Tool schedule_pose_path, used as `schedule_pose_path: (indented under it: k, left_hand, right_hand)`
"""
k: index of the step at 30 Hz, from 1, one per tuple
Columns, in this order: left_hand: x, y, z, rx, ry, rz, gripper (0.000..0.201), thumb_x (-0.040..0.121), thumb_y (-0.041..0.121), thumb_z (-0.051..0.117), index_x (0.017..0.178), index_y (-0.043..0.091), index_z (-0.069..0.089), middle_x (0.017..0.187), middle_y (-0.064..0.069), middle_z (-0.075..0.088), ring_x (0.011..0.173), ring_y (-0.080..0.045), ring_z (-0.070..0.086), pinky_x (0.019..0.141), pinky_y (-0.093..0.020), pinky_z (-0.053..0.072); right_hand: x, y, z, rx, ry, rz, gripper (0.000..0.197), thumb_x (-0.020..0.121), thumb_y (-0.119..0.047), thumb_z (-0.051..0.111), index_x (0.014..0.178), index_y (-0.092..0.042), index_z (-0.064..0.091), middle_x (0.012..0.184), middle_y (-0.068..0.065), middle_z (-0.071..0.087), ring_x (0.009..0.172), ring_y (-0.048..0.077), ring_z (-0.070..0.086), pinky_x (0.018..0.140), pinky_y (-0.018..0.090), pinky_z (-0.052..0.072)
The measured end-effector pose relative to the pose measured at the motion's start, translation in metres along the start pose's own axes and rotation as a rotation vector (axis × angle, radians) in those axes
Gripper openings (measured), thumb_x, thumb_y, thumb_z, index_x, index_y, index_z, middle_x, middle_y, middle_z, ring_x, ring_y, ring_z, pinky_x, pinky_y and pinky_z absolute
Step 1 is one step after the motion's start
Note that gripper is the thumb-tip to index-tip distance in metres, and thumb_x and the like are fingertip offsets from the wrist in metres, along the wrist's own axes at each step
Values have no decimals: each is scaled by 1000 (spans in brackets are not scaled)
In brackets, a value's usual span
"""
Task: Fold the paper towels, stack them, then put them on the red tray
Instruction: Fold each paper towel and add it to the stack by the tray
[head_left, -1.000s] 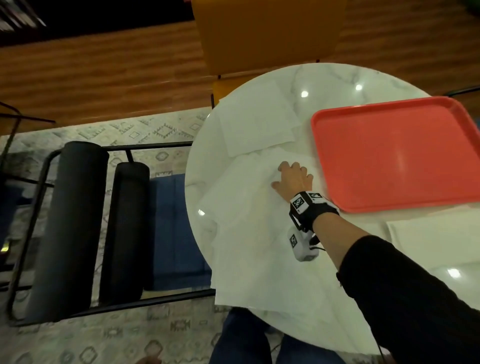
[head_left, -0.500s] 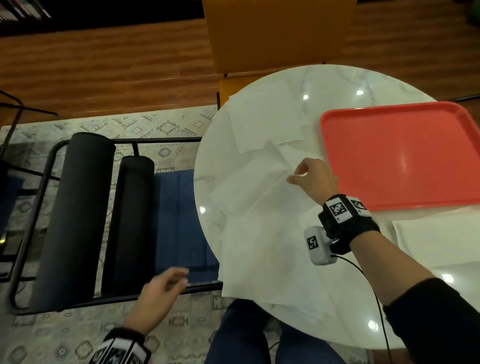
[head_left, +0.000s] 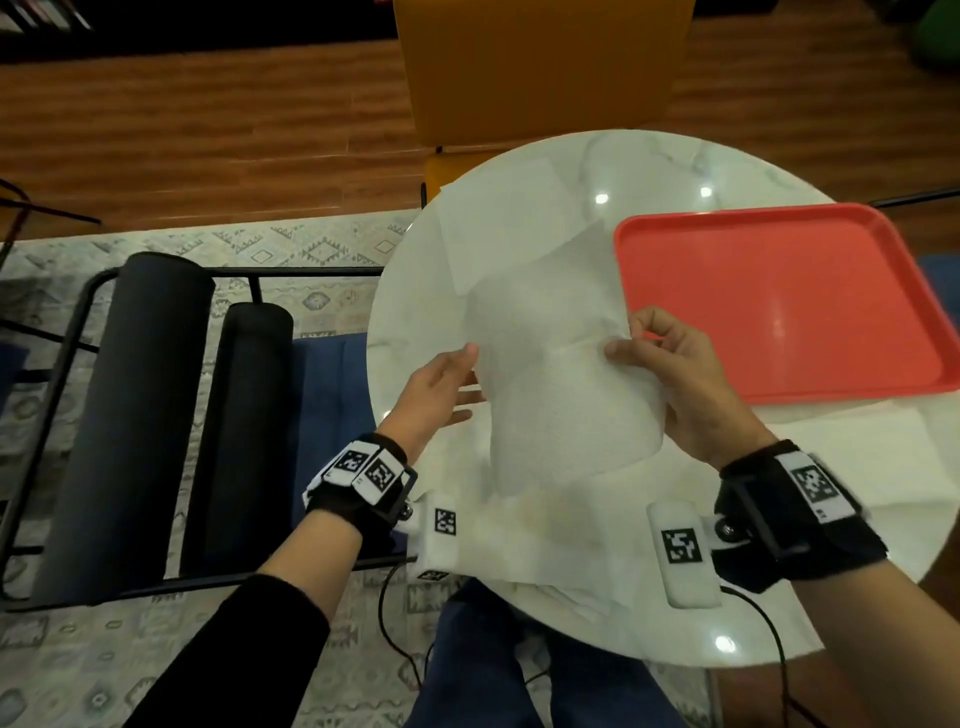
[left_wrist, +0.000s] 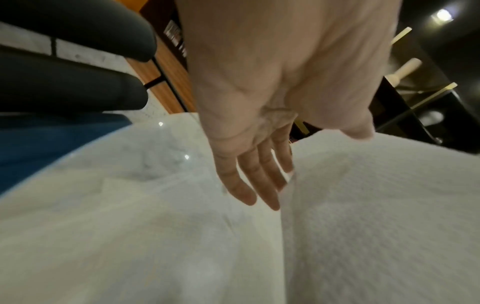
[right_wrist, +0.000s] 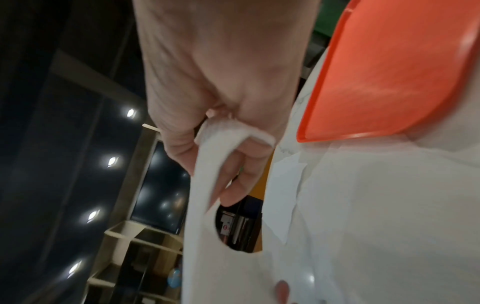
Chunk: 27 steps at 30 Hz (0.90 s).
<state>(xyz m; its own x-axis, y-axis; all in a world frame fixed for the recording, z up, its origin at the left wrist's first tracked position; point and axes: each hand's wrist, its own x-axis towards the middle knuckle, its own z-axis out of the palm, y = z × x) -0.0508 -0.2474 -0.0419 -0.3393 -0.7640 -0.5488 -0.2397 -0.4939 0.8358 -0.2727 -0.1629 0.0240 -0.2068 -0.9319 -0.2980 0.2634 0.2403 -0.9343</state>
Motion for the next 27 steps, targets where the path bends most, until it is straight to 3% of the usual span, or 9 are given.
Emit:
schedule_pose_path:
  k: [4, 8, 12, 16, 18, 20, 23, 25, 27]
  left_hand:
    - [2, -5, 7, -151, 12, 21, 41, 80, 20, 74, 117, 12, 60, 113, -6, 70, 102, -23, 67, 86, -40, 56]
    - [2, -19, 3, -123, 61, -19, 46, 72, 19, 81, 114, 12, 63, 112, -8, 70, 102, -26, 68, 92, -47, 52]
    - [3, -34, -3, -150, 59, -102, 49, 79, 4, 72, 124, 8, 53, 113, -16, 65, 94, -23, 67, 75, -31, 58]
    - [3, -50, -10, -84, 60, -117, 45, 80, -3, 68, 121, 11, 55, 97, -12, 64, 85, -19, 66, 66, -22, 57]
    - [5, -58, -13, -26, 91, -124, 46, 82, -4, 67, 124, 9, 53, 90, -9, 65, 82, -18, 65, 68, -24, 56]
    - [8, -63, -15, 43, 152, -135, 48, 82, -2, 68, 126, 6, 52, 96, -12, 66, 88, -23, 65, 79, -33, 55]
    - [8, -61, -12, 298, 287, -49, 44, 84, 8, 67, 125, 11, 52, 114, -7, 61, 98, -21, 60, 85, -33, 49]
    - [4, -51, -6, 417, 337, 85, 42, 86, 19, 66, 126, 16, 51, 120, 0, 54, 102, -15, 56, 84, -26, 43]
    - [2, -38, 2, 393, 283, 161, 49, 86, 31, 66, 130, 20, 48, 123, 4, 51, 107, -13, 54, 86, -25, 42]
  right_hand:
    - [-7, 20, -25, 29, 138, 100, 24, 83, 3, 63, 81, -20, 54, 75, 8, 60, 61, 16, 61, 55, 26, 50]
    - [-11, 51, -43, -154, 186, 174, 8, 87, -8, 65, 81, -12, 61, 80, 6, 67, 72, 18, 63, 66, 28, 52]
    - [-8, 80, -55, -309, 278, 220, 9, 82, -7, 71, 79, -9, 63, 83, 9, 70, 78, 23, 67, 71, 34, 57]
    - [-3, 100, -61, -491, 340, 255, 18, 78, -12, 76, 92, -10, 64, 83, 14, 70, 77, 28, 68, 73, 38, 59]
    - [-2, 103, -62, -576, 351, 266, 13, 78, -13, 76, 87, -11, 67, 83, 11, 69, 78, 28, 66, 73, 38, 58]
    - [-2, 101, -63, -619, 366, 262, 8, 78, -14, 75, 82, -14, 68, 83, 9, 69, 79, 26, 66, 73, 35, 57]
    - [-6, 87, -62, -655, 365, 163, 5, 81, -15, 70, 82, -12, 65, 75, -2, 65, 69, 12, 58, 64, 18, 45]
    - [-9, 70, -58, -623, 297, 76, 5, 83, -13, 65, 81, -12, 60, 69, -3, 59, 62, 12, 49, 58, 22, 38]
    - [-13, 49, -51, -530, 188, 41, 8, 81, -14, 61, 77, -11, 55, 70, 4, 55, 66, 17, 43, 61, 29, 33]
